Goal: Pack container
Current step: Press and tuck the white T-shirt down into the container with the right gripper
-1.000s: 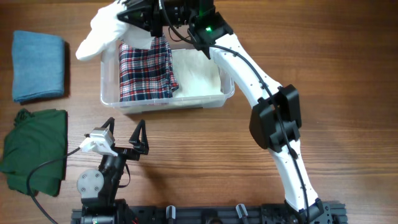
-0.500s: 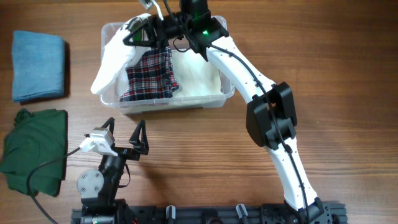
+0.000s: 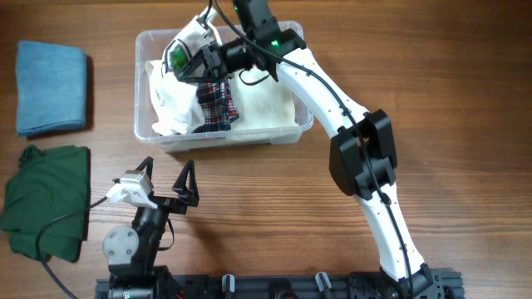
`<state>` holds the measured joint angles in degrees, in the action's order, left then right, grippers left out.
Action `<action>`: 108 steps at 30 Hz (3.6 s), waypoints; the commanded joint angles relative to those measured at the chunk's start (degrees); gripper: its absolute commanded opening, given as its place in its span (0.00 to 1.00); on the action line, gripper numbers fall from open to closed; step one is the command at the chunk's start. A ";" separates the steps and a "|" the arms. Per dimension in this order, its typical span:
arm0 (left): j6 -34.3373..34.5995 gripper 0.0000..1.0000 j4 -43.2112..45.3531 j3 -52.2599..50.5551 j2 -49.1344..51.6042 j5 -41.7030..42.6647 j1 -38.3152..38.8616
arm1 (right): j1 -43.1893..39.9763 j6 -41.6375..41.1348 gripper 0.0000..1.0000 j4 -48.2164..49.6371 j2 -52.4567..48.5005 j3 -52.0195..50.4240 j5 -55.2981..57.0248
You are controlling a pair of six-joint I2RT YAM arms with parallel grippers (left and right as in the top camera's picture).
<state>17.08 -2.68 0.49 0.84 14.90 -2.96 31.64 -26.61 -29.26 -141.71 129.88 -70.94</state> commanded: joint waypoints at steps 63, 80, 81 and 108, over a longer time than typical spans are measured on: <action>-0.11 1.00 -0.33 -0.15 -0.02 -0.13 0.28 | 11.89 33.57 0.52 -22.51 11.06 0.72 60.67; -0.11 1.00 -0.33 -0.15 -0.02 -0.15 0.28 | 7.85 22.18 0.54 -32.50 5.09 0.70 64.98; -0.11 1.00 -0.33 -0.15 -0.02 -0.15 0.28 | 7.93 22.32 0.55 -32.41 5.09 0.70 63.98; -0.11 1.00 -0.33 -0.15 -0.02 -0.15 0.28 | 13.03 20.37 0.75 -26.88 7.82 0.72 58.42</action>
<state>17.06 -2.66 0.49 0.84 14.90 -2.96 46.30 -5.43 -56.53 -135.55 130.21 -11.99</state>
